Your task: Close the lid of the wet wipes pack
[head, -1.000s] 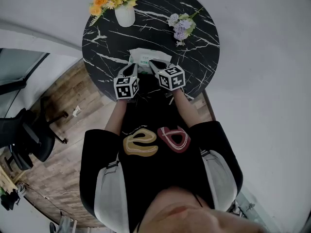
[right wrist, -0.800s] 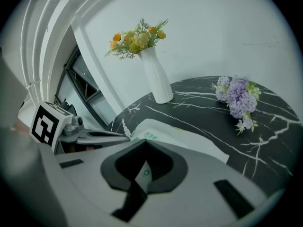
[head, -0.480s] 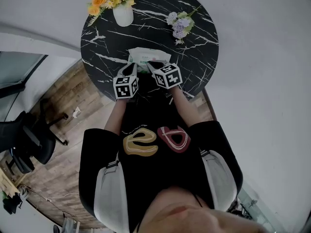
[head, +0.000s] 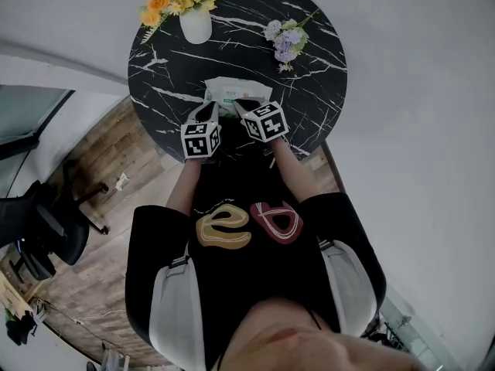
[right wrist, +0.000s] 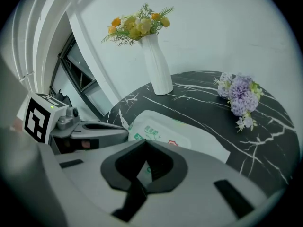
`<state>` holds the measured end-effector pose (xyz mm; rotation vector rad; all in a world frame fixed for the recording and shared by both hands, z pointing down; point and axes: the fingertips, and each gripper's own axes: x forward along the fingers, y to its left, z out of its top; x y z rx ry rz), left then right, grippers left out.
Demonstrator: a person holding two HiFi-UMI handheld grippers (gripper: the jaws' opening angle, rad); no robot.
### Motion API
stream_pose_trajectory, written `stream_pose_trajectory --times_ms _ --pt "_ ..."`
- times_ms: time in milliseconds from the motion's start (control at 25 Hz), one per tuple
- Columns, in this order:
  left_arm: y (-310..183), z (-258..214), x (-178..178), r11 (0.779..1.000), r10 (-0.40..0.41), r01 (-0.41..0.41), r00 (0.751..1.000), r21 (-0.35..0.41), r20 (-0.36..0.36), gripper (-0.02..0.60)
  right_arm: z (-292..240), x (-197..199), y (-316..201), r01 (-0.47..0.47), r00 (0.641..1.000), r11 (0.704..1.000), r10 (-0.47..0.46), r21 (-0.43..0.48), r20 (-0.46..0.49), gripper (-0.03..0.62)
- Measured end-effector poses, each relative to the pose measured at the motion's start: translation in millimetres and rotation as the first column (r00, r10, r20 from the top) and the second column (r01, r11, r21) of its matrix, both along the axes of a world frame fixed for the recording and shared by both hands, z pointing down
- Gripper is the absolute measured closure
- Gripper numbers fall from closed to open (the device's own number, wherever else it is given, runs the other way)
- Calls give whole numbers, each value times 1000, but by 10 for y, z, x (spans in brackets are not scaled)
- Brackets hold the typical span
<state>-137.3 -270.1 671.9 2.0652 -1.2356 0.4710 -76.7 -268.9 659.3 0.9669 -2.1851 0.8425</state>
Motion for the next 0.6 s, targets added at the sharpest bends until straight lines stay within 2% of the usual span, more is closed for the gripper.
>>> stream_pose_trajectory --times_ms 600 --pt "-5 -1 3 999 34 -34 999 1 -12 563 19 -3 -6 -12 1000 1000 12 5 -29 583"
